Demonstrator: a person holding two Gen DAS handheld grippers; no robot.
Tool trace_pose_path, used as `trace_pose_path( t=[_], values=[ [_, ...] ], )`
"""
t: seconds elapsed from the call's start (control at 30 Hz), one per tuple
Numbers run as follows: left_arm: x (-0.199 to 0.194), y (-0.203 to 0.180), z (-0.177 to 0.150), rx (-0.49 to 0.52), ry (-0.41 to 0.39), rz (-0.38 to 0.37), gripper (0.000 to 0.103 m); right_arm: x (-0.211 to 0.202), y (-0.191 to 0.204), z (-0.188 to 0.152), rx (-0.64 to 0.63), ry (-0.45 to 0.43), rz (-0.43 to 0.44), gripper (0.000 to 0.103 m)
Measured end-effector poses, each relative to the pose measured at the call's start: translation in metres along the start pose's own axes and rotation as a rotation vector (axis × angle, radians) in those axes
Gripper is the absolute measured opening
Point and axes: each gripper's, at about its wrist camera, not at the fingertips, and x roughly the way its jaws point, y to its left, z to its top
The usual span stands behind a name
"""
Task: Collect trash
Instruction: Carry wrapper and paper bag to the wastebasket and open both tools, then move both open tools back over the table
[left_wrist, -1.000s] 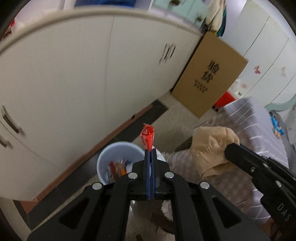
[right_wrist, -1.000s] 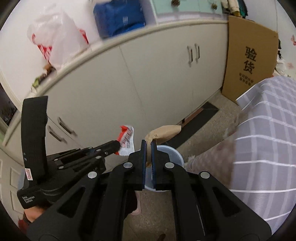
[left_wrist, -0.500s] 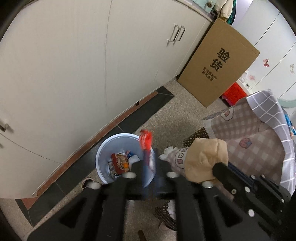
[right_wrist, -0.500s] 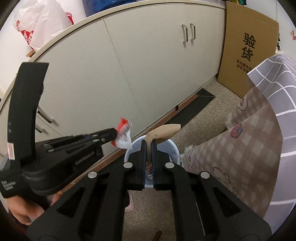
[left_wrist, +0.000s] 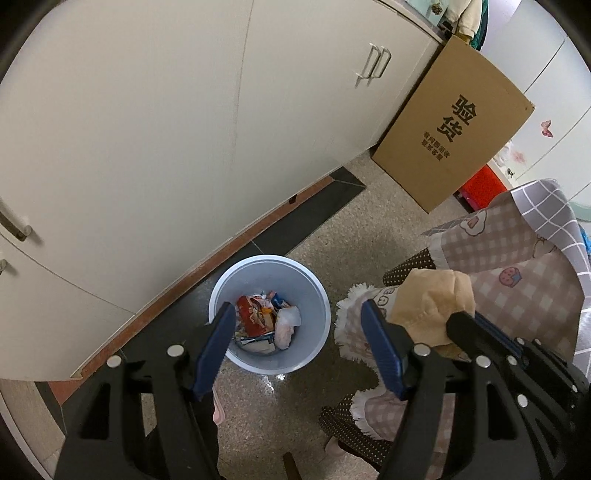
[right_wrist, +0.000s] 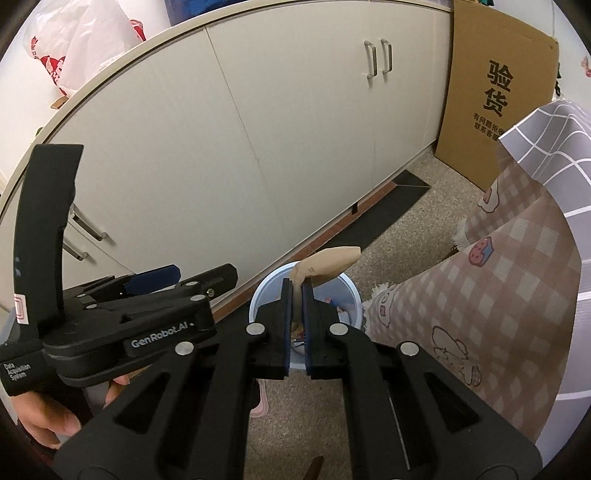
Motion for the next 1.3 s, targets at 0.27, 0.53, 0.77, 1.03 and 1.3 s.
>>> trace_pose_path(
  t=[0.27,0.53,0.77,1.03,1.3],
  values=[
    [-0.009,0.0,0.001,-0.002,-0.017,-0.006,0.069,0.0,0.009,-0.001,-0.006,-0.001,0.004,0.006],
    [-0.012,0.014,0.003,-0.033,-0.031,0.025,0.069,0.003,0.015,0.004,-0.01,-0.004,0.011,0.006],
    [-0.016,0.022,0.002,-0.036,-0.066,0.096,0.069,0.009,0.018,0.009,-0.007,-0.026,0.027,0.006],
    [-0.027,0.03,0.005,-0.032,-0.114,0.161,0.069,0.019,0.019,0.014,0.034,-0.085,0.026,0.065],
    [-0.04,0.026,0.005,-0.029,-0.134,0.126,0.07,0.006,0.014,0.01,0.047,-0.085,0.022,0.065]
  ],
)
